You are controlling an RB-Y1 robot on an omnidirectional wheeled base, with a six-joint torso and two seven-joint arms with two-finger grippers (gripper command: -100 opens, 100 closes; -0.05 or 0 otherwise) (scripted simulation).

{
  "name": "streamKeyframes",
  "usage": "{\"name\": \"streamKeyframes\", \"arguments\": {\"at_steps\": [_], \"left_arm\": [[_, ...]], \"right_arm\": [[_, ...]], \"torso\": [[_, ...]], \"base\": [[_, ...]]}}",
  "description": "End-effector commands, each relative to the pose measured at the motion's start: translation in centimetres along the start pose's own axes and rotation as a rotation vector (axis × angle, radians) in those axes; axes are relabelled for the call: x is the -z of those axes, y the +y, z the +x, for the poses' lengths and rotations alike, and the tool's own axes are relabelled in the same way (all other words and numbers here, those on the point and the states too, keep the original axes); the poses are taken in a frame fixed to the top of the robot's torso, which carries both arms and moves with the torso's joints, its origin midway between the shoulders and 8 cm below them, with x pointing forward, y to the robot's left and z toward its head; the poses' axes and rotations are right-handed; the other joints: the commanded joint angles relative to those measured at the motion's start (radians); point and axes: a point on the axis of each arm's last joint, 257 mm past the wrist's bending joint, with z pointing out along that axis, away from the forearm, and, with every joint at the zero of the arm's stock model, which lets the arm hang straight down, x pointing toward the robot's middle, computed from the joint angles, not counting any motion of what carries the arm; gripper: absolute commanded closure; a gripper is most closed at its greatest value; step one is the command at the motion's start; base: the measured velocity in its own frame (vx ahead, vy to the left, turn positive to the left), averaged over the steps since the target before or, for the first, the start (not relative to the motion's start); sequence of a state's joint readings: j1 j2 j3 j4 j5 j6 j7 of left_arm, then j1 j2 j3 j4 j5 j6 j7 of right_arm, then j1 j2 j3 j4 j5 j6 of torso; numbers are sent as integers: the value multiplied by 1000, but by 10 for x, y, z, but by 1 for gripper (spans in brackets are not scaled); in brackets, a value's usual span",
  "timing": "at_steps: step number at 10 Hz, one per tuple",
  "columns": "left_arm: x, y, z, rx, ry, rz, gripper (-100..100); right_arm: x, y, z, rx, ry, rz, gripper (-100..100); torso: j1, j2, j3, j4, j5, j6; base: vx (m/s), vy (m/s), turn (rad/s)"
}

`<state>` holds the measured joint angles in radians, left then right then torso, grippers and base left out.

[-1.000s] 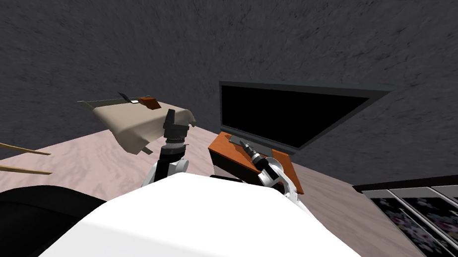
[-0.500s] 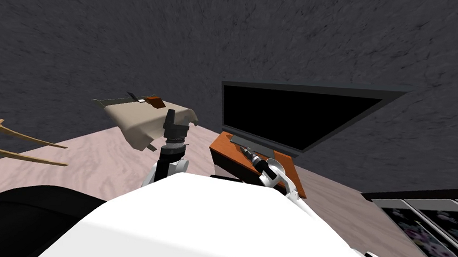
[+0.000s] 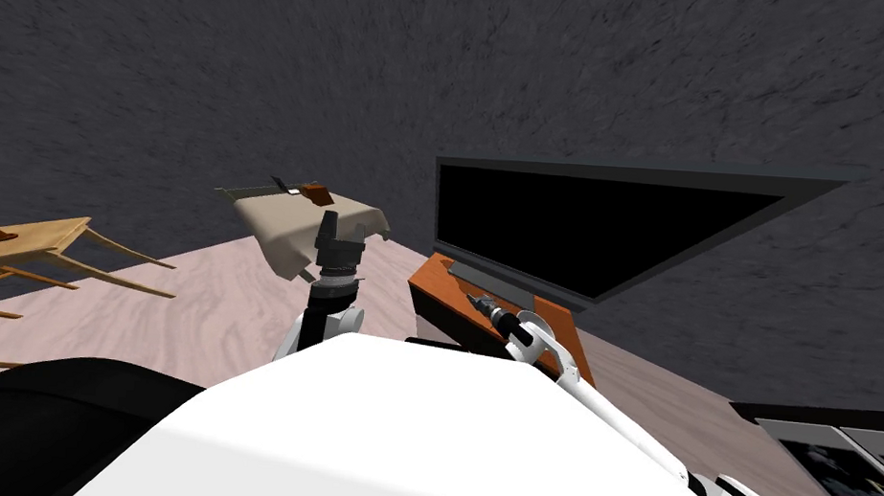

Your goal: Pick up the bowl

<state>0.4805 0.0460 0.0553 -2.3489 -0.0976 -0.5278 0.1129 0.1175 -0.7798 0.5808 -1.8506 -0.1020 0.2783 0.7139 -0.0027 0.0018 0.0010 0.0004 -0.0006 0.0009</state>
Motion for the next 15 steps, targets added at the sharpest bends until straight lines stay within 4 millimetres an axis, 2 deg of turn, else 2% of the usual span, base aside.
{"name": "streamKeyframes", "arguments": {"at_steps": [1,2,4,5,6,7,8,9,13,14,15], "left_arm": [[0,0,0,0,0,0,0],[0,0,0,0,0,0,0],[0,0,0,0,0,0,0],[0,0,0,0,0,0,0],[0,0,0,0,0,0,0],[0,0,0,0,0,0,0],[0,0,0,0,0,0,0],[0,0,0,0,0,0,0],[0,0,0,0,0,0,0],[0,0,0,0,0,0,0],[0,0,0,0,0,0,0]], "right_arm": [[2,-17,23,53,68,47,-100],[2,-19,24,53,75,55,-100],[11,-59,61,139,188,135,-100],[11,-62,63,139,198,147,-100],[19,-84,80,179,258,192,-100],[19,-84,80,179,258,192,-100],[28,-105,96,218,315,237,-100],[28,-105,96,218,315,237,-100],[73,-185,143,349,524,400,-100],[73,-185,143,349,524,400,-100],[86,-202,151,375,569,433,-100]], "torso": [[0,0,0,0,0,0],[0,1,1,0,0,0],[0,1,0,0,0,0],[-2,1,1,0,0,0],[-2,1,1,0,0,0],[-2,2,1,0,0,0],[-2,1,1,0,0,0],[-2,0,0,0,0,0],[-4,1,1,0,-1,0],[-5,2,1,0,-1,0],[-3,1,1,0,-1,1]], "base": [[-41,-43,158],[-31,-38,75],[-40,-50,216],[-44,-62,91],[-59,-60,124],[-41,-55,95],[-30,-55,176],[-32,-41,93],[-58,-79,222],[-50,-63,46],[-41,-43,84]]}}
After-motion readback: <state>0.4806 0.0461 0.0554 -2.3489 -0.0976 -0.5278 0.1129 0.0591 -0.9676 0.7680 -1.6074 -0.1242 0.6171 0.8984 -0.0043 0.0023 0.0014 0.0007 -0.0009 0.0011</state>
